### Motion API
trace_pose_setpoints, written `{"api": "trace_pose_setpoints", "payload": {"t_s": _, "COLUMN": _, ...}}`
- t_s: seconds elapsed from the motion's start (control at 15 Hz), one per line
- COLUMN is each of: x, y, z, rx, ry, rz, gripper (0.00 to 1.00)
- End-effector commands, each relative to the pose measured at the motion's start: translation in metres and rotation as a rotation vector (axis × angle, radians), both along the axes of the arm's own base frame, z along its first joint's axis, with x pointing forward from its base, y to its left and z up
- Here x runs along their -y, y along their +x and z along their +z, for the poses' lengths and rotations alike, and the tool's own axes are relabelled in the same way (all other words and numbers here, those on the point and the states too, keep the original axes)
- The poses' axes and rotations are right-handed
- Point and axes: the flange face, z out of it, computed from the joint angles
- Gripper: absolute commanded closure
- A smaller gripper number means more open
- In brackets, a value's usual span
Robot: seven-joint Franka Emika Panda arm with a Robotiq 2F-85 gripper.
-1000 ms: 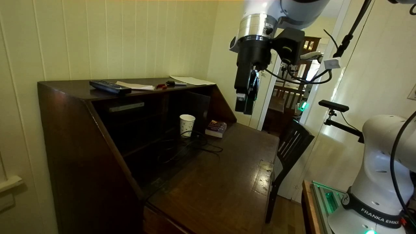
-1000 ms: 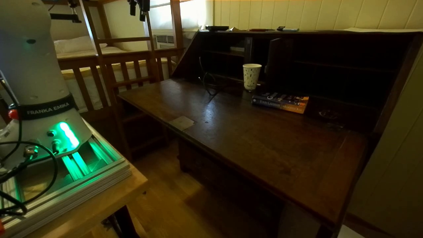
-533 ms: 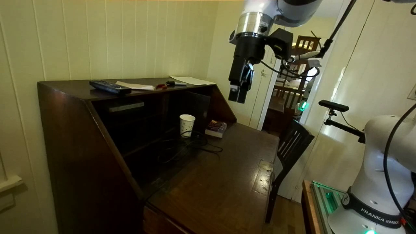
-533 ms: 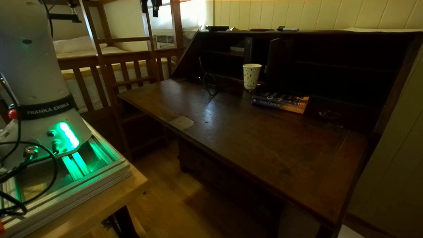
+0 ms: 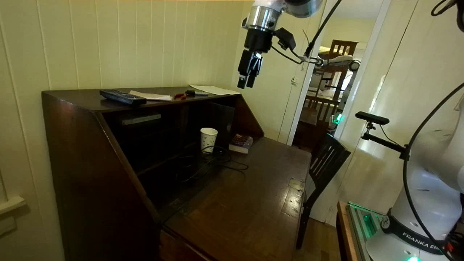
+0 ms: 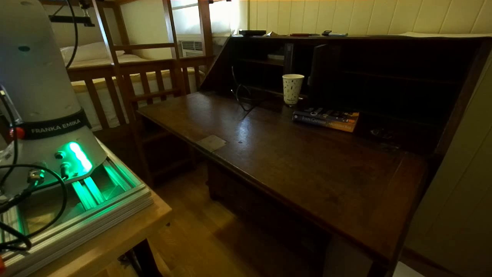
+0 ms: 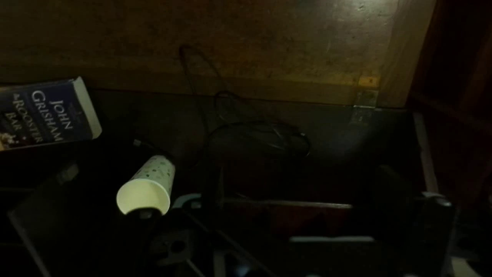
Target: Move the cup to the compartment on the left
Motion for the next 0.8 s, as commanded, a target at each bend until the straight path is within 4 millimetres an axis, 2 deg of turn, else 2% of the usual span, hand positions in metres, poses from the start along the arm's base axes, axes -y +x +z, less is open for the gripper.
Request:
{"api": "trace_pose_setpoints", "payload": {"t_s": 0.0, "x": 0.007, "y": 0.047, "z": 0.013, "rx": 0.081, "ry": -0.047, "rz": 0.002, "gripper": 0.0}}
{"api": "trace_pose_setpoints", "payload": {"t_s": 0.2, "x": 0.023, "y": 0.07, "z": 0.013, "rx": 0.125, "ry": -0.126, "rz": 0.001, "gripper": 0.0}}
{"api": "trace_pose_setpoints", "payload": {"t_s": 0.33, "x": 0.052, "y": 0.079, "z": 0.013, "rx": 0.148, "ry": -0.218, "rz": -0.036, "gripper": 0.0}}
{"api": "trace_pose_setpoints", "payload": {"t_s": 0.4, "x": 0.03, "y": 0.066, "z": 0.009, "rx": 0.126, "ry": -0.151, "rz": -0.003, "gripper": 0.0}}
{"api": "trace_pose_setpoints", "payload": {"t_s": 0.53, "x": 0.049, "y": 0.072, "z": 0.008, "rx": 0.132, "ry": -0.189, "rz": -0.026, "gripper": 0.0}}
{"api": "trace_pose_setpoints", "payload": {"t_s": 0.73, "x": 0.054, "y": 0.074, "z": 0.009, "rx": 0.136, "ry": -0.194, "rz": -0.032, "gripper": 0.0}}
